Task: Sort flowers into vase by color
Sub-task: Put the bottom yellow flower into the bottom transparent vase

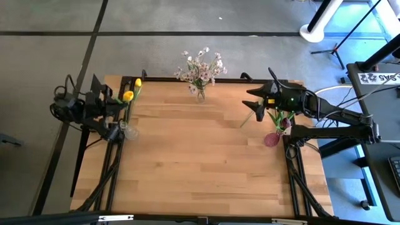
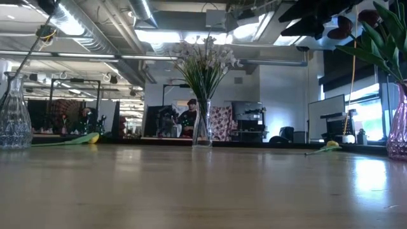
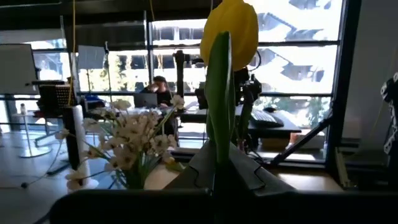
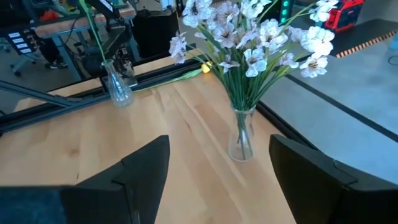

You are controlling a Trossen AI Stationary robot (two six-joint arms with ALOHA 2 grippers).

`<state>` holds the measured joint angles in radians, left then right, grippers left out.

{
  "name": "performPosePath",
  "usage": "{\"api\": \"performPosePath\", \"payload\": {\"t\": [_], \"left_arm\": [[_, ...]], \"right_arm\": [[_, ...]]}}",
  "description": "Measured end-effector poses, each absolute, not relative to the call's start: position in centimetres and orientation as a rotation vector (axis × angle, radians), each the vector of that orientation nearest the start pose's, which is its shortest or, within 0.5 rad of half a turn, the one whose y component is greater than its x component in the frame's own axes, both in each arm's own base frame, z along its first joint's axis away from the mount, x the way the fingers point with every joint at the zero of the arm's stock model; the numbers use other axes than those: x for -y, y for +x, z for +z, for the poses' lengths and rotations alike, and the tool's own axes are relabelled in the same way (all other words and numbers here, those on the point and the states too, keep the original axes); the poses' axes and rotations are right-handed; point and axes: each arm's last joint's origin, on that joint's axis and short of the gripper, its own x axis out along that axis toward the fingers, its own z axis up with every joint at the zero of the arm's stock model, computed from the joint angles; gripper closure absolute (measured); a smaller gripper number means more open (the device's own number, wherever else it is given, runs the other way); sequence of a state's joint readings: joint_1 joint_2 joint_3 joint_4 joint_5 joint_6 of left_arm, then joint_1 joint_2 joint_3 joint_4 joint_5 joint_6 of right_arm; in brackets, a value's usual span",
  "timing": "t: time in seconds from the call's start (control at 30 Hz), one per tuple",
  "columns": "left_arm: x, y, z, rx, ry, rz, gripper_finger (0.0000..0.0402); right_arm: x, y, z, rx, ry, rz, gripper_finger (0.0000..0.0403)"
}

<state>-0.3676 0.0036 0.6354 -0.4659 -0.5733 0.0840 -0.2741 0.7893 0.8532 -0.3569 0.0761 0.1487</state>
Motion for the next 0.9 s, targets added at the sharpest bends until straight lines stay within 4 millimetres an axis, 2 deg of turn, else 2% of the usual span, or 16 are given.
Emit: {"api": "performPosePath", "payload": {"t": [0.27,0.5,0.7,0.9], "left_arm": [[-0.6,3.3,29.6,0.158,-0.007,0.269,0.0396],[-0.9,3.0,30.3,0.217,0.025,0.361,0.0396],[-1.3,2.8,30.5,0.21,0.024,0.506,0.0396],[-1.1,2.9,30.2,0.198,0.004,0.455,0.0396]], "right_arm": [[4.7,16.1,33.8,-0.272,0.152,-0.355,0.0127],[4.6,16.0,33.8,-0.287,0.13,-0.327,0.0127],[4.6,16.0,33.7,-0.301,0.108,-0.323,0.0127],[4.6,16.1,33.9,-0.283,0.078,-0.319,0.0127]]}}
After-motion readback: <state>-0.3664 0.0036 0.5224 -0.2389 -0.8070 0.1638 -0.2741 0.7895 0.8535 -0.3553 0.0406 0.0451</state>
